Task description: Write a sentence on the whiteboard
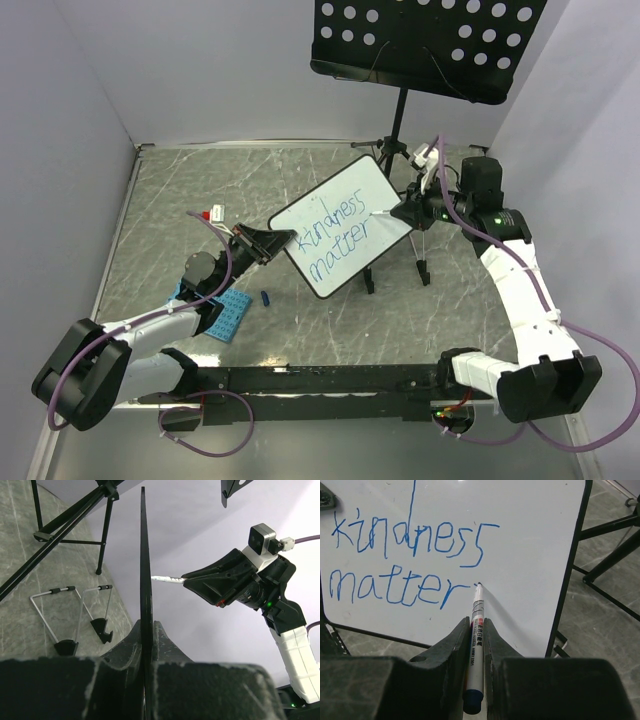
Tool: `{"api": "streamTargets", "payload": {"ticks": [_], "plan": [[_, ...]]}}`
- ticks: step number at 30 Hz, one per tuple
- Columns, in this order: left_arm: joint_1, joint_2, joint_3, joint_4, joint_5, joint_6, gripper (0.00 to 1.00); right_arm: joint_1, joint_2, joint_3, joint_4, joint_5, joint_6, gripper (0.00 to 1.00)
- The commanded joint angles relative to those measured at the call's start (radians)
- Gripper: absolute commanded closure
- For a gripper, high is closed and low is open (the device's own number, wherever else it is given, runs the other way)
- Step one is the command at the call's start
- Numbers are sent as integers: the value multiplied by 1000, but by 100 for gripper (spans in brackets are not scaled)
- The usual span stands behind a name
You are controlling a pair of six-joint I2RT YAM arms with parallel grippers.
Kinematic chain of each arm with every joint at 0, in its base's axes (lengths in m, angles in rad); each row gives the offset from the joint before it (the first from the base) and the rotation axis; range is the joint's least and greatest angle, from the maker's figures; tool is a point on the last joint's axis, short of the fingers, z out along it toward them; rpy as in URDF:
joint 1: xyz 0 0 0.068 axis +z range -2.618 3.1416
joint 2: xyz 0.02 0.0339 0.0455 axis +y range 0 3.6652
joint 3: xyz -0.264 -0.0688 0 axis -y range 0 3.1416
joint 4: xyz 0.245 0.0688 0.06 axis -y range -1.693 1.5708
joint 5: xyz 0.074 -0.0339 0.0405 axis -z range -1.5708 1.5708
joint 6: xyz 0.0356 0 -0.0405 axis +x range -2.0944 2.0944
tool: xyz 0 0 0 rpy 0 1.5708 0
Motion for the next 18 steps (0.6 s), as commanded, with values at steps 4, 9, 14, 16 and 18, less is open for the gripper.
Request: {"api": "streamTargets", "payload": {"ticks": [4, 9, 14, 16, 18], "plan": [[-3, -30, 33, 196, 11, -46, 99, -6, -11, 3, -28, -81, -43, 100], [-2, -33, 33, 197, 8, -46, 99, -7, -36, -29, -59, -51, -72, 100], [-2, -50, 33, 173, 0, -37, 99, -30, -68, -64, -61, -5, -77, 100], [-2, -51, 30, 174, 0, -39, 99, -38, -71, -67, -61, 6, -77, 100], [-2, -56, 31, 171, -1, -39, 99, -49, -74, -70, -64, 8, -83, 100]]}}
